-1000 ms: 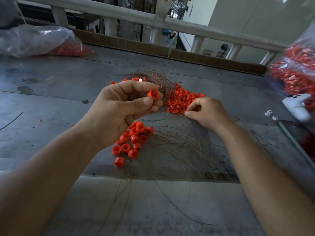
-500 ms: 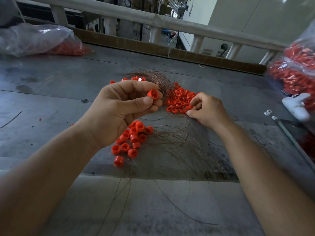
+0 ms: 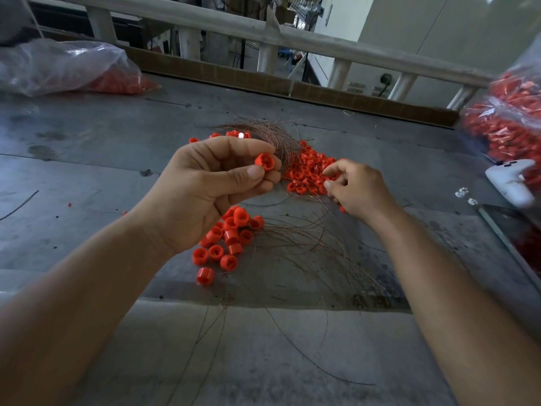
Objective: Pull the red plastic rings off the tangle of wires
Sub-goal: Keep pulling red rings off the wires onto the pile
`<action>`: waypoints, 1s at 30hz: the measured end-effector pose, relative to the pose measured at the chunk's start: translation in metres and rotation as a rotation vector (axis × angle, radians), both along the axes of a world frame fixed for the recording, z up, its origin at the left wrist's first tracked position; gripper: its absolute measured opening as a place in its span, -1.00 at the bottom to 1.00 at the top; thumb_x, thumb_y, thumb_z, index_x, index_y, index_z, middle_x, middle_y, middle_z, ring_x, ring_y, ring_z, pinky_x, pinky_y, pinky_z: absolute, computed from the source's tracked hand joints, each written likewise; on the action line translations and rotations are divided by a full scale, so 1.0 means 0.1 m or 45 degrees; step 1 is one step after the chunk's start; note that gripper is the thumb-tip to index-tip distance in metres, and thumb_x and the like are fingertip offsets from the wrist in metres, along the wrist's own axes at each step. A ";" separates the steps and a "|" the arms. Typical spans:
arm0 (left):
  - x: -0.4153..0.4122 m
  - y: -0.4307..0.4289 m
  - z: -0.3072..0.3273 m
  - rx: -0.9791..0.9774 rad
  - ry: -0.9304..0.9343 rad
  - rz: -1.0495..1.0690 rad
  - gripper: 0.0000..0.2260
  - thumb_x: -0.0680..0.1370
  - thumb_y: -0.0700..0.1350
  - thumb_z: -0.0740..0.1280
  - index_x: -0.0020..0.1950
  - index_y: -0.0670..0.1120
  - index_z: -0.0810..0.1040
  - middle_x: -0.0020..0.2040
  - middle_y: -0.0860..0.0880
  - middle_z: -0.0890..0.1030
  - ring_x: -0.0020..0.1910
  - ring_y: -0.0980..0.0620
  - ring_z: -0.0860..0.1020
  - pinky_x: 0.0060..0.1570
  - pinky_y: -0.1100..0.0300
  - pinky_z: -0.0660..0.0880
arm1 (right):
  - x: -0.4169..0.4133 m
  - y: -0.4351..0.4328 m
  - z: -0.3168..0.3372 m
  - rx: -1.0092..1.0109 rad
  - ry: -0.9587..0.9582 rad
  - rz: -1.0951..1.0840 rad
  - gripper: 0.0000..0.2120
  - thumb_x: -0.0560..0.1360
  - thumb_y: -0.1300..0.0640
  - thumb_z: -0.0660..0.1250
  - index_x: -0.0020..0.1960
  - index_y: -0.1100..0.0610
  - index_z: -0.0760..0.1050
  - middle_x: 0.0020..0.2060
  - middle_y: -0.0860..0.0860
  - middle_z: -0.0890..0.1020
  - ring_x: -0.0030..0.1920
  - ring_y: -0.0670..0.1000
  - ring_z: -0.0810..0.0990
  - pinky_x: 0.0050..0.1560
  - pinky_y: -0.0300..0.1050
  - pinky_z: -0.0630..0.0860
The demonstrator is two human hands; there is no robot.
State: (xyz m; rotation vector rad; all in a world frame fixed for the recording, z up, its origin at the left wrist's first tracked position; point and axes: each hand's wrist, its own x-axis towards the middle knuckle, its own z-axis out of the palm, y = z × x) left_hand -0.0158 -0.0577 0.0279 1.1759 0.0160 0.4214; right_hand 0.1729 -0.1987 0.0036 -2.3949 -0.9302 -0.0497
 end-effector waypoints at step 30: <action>0.02 0.02 -0.04 0.137 0.133 0.050 -0.78 0.28 -0.30 0.32 -0.17 -0.10 0.69 -0.23 -0.06 0.69 -0.23 0.07 0.66 -0.23 0.32 0.55 | -0.63 0.06 0.35 0.663 0.701 0.560 -0.85 0.40 0.26 0.33 -0.10 0.05 0.54 -0.33 -0.02 0.58 -0.31 -0.10 0.62 -0.23 -0.27 0.56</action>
